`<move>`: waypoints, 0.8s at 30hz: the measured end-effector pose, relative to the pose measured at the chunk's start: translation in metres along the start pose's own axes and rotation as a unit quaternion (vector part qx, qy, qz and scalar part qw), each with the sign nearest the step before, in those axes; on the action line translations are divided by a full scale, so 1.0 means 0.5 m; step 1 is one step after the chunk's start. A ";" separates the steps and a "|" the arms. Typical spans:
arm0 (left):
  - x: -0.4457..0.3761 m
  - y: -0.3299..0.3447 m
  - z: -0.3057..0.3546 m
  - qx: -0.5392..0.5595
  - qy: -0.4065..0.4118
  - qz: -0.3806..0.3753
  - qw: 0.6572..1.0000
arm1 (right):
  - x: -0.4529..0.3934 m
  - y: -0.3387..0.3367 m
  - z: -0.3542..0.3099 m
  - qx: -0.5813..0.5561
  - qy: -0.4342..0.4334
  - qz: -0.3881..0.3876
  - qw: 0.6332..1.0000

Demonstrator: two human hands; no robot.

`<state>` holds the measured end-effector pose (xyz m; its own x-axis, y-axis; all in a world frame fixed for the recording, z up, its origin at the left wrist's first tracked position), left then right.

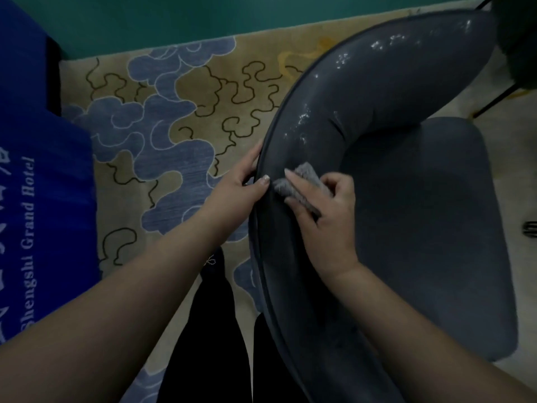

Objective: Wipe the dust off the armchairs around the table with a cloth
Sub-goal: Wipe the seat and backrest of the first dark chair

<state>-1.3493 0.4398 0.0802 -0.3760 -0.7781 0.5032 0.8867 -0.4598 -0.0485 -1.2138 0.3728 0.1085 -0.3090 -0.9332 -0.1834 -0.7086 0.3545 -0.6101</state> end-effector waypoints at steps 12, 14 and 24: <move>-0.071 -0.010 0.025 -0.014 -0.007 -0.117 0.993 | -0.050 0.005 -0.006 0.039 0.042 0.057 0.997; -0.083 -0.011 0.031 -0.024 -0.006 -0.139 0.990 | -0.040 0.010 -0.008 0.025 0.054 0.045 0.997; -0.111 -0.023 0.041 -0.101 0.011 -0.245 0.964 | -0.108 0.023 -0.034 0.070 0.092 0.042 0.992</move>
<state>-1.3330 0.4969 0.0705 -0.7435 -0.4549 0.4901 0.5319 -0.8466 0.0211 -1.2160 0.4282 0.1248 -0.4831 -0.8698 -0.1009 -0.5840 0.4059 -0.7029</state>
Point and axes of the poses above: each hand's wrist, its own x-axis away from the middle knuckle, its own y-axis out of the palm, z = x × y, the point moved 8 cm from there along -x, towards the middle knuckle
